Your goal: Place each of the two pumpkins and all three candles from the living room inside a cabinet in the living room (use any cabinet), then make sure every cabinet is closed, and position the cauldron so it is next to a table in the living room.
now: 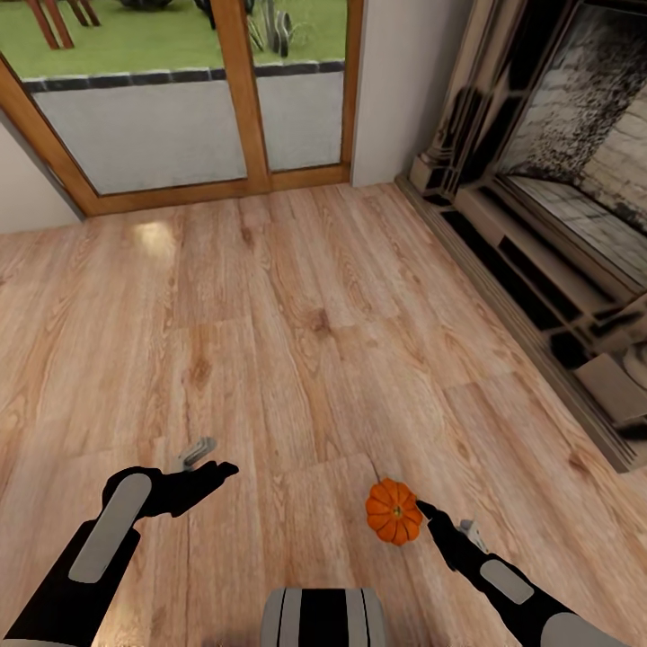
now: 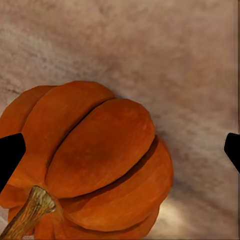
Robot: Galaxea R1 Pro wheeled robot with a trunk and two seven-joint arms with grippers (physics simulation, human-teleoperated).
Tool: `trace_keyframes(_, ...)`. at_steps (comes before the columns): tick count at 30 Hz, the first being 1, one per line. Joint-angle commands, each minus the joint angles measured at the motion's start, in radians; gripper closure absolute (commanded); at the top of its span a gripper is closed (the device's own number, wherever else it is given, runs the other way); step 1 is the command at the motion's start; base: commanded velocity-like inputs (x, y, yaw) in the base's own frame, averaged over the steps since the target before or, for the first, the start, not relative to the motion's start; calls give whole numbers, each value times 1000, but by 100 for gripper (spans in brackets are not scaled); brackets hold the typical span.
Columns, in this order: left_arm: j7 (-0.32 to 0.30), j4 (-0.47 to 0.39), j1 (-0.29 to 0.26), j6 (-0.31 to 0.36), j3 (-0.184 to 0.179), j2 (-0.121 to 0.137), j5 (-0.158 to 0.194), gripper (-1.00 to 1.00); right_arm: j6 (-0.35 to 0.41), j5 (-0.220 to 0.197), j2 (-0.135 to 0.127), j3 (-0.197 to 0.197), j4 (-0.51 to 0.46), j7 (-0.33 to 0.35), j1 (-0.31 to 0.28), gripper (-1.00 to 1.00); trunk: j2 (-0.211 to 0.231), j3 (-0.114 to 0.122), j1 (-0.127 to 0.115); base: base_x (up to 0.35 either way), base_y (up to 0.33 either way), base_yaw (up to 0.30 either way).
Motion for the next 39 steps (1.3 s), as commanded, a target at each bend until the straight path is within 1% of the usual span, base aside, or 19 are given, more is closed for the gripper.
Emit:
trace_keyframes(1, 10, -1, -1, 0, -1, 1, 10, -100, 3, -10, -1, 5, 1, 0, -1, -100, 0, -1, 0, 0, 0, 0)
trace_keyframes(10, 10, -1, -1, 0, -2, 0, 10, -100, 8, -5, -2, 7, 2, -17, -1, -100, 0, -1, 0, 0, 0, 0)
trace_keyframes(27, 10, 0, -1, 0, -1, 1, 10, -100, 3, -1, -4, 10, 2, -17, -1, -100, 0, -1, 0, -17, 21, 0)
trace_keyframes(32, 10, 1, -1, 0, -1, 0, 11, -100, 4, -1, -4, 9, 2, -17, -1, -100, 0, -1, 0, -65, 134, 0)
trace_keyframes(39, 10, 0, -1, 0, -2, -1, 11, -100, 4, -1, -4, 9, 2, -17, -1, -100, 0, -1, 0, -9, 33, 0)
